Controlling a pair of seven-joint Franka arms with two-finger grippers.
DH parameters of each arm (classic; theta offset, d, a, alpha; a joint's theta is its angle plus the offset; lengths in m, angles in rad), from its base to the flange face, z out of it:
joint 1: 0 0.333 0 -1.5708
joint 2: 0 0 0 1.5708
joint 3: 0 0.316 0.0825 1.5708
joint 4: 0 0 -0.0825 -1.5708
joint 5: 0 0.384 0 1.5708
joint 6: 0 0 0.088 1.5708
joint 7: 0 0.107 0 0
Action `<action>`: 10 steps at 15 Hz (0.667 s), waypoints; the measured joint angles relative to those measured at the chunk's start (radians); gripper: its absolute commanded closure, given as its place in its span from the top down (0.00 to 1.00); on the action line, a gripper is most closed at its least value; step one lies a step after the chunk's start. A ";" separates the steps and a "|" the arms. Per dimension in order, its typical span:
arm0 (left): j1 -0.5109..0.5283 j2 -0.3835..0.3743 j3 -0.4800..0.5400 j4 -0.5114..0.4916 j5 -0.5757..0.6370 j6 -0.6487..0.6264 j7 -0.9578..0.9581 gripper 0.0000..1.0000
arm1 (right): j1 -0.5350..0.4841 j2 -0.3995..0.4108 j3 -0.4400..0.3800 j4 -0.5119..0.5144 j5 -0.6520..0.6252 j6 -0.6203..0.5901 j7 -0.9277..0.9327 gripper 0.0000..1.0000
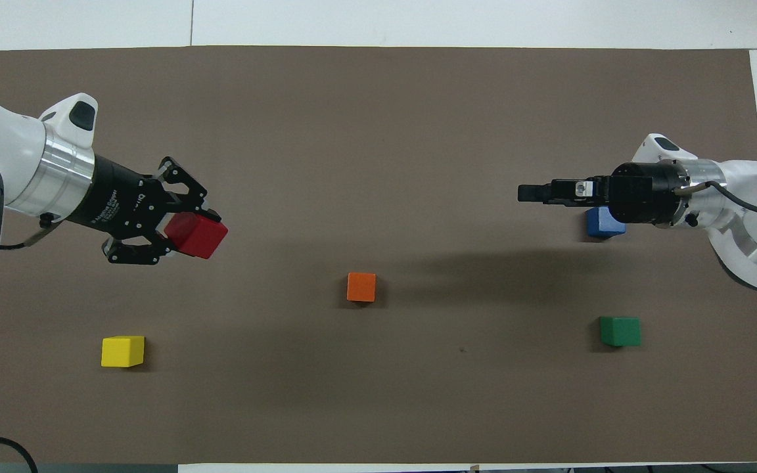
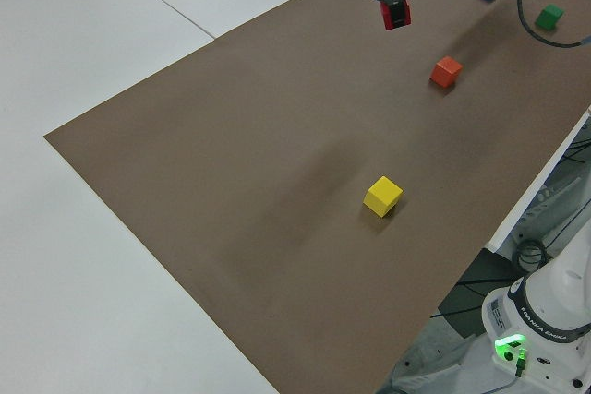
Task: Transfer red block to right arm and stack on blue block
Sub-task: 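Lift the red cube with the left gripper while the right gripper approaches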
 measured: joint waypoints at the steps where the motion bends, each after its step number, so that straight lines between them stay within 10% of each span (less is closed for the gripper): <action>1: -0.001 -0.027 -0.040 0.000 -0.032 -0.007 -0.080 0.00 | 0.001 0.026 0.000 -0.002 0.037 -0.056 -0.005 1.00; 10: -0.130 -0.081 -0.263 -0.059 -0.277 0.355 -0.710 0.00 | 0.129 0.113 0.005 -0.075 0.220 -0.278 -0.007 1.00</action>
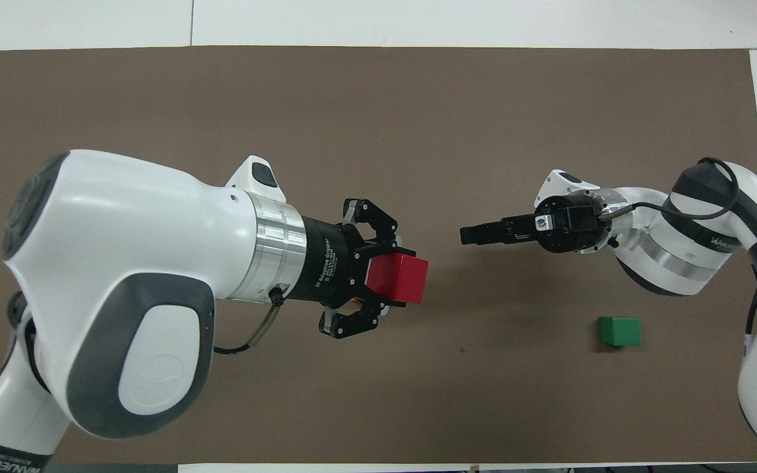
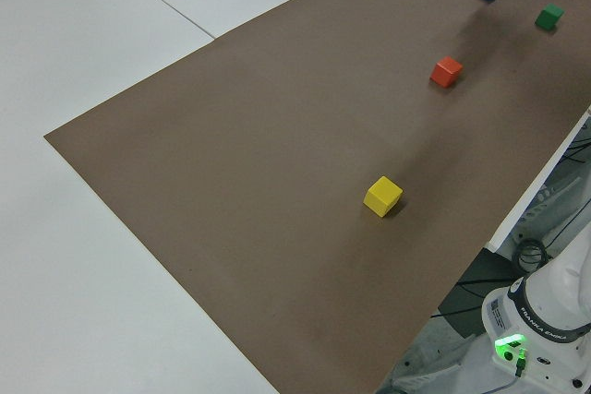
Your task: Transfer red block to right arm and stack on blue block
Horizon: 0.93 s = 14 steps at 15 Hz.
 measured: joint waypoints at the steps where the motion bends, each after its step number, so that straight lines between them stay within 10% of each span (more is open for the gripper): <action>1: -0.014 0.000 -0.001 -0.013 -0.016 0.047 -0.054 0.00 | 0.010 0.005 0.000 -0.007 0.007 -0.004 0.000 1.00; 14: -0.119 -0.001 -0.001 -0.117 -0.107 0.402 -0.212 0.00 | 0.080 0.022 0.001 -0.032 0.056 -0.021 0.051 1.00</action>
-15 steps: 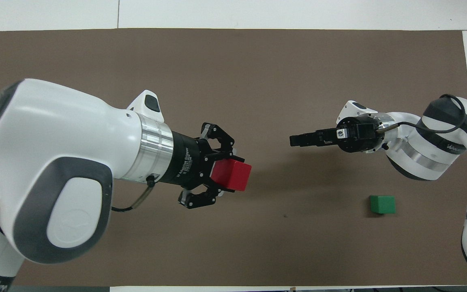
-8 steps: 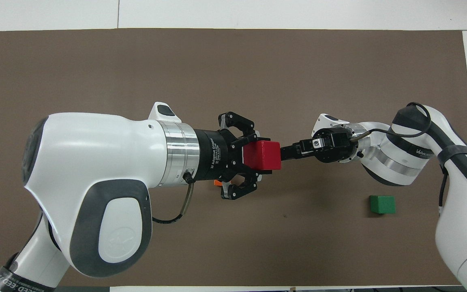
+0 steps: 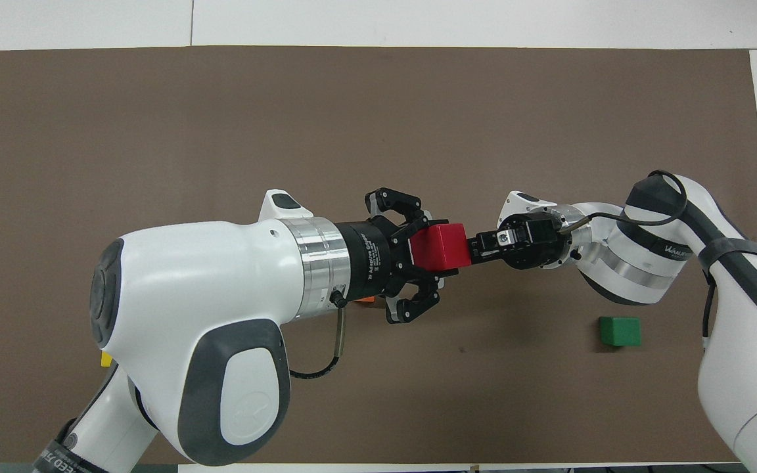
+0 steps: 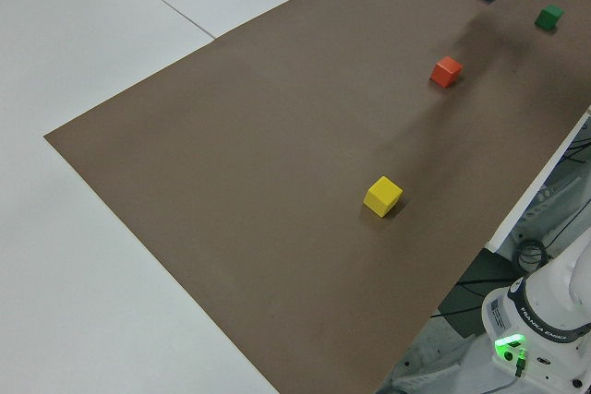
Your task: Transfer red block to right arm and stack on blue block
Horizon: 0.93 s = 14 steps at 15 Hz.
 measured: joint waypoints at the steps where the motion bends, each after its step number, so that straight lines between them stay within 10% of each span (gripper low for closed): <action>1: -0.006 0.000 0.000 -0.008 -0.001 0.002 -0.001 0.00 | 0.000 0.000 0.000 0.000 0.000 0.000 0.000 1.00; 10: -0.040 0.005 0.003 -0.048 -0.081 0.063 -0.003 0.00 | 0.008 0.000 0.000 -0.001 0.000 0.000 0.000 0.95; 14: -0.039 0.009 0.004 -0.048 -0.082 0.067 -0.004 0.00 | 0.008 0.000 0.000 -0.002 0.000 0.000 0.000 0.71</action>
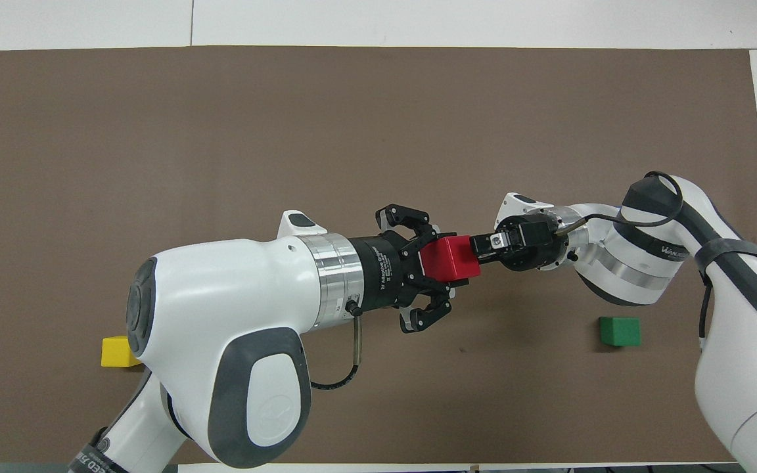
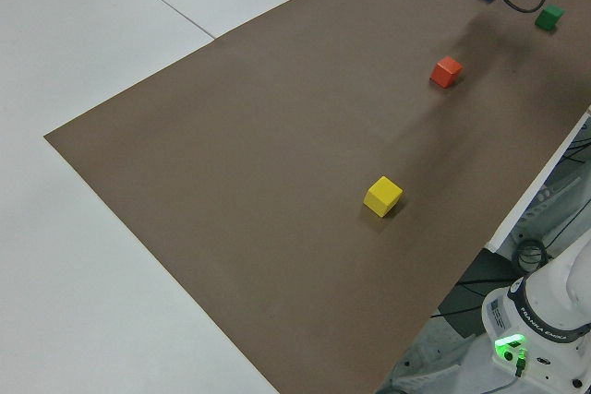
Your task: Transfer red block to right arm and stack on blue block
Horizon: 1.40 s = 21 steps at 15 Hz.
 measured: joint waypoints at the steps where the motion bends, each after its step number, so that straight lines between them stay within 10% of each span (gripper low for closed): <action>1: 0.000 0.000 0.000 0.000 0.000 0.000 0.000 0.00 | 0.000 0.000 0.000 0.000 0.000 0.000 0.000 0.45; 2: 0.000 0.000 0.000 0.000 0.000 0.000 0.000 0.00 | 0.000 0.000 0.000 0.000 0.000 0.001 0.000 0.04; 9: 0.000 0.000 -0.001 0.001 -0.006 0.009 0.002 0.00 | 0.003 0.002 0.000 -0.004 0.004 0.014 0.007 0.00; 10: 0.000 0.000 -0.001 0.001 -0.006 0.009 0.002 0.12 | 0.003 0.002 0.000 -0.004 0.004 0.014 0.007 0.00; 11: 0.000 0.000 -0.001 0.001 -0.006 0.009 0.002 0.99 | 0.003 0.002 0.000 -0.004 0.004 0.014 0.007 0.00; 21: 0.089 -0.032 0.015 0.001 -0.006 -0.098 0.039 1.00 | 0.003 0.002 -0.001 -0.003 0.004 0.039 0.007 0.00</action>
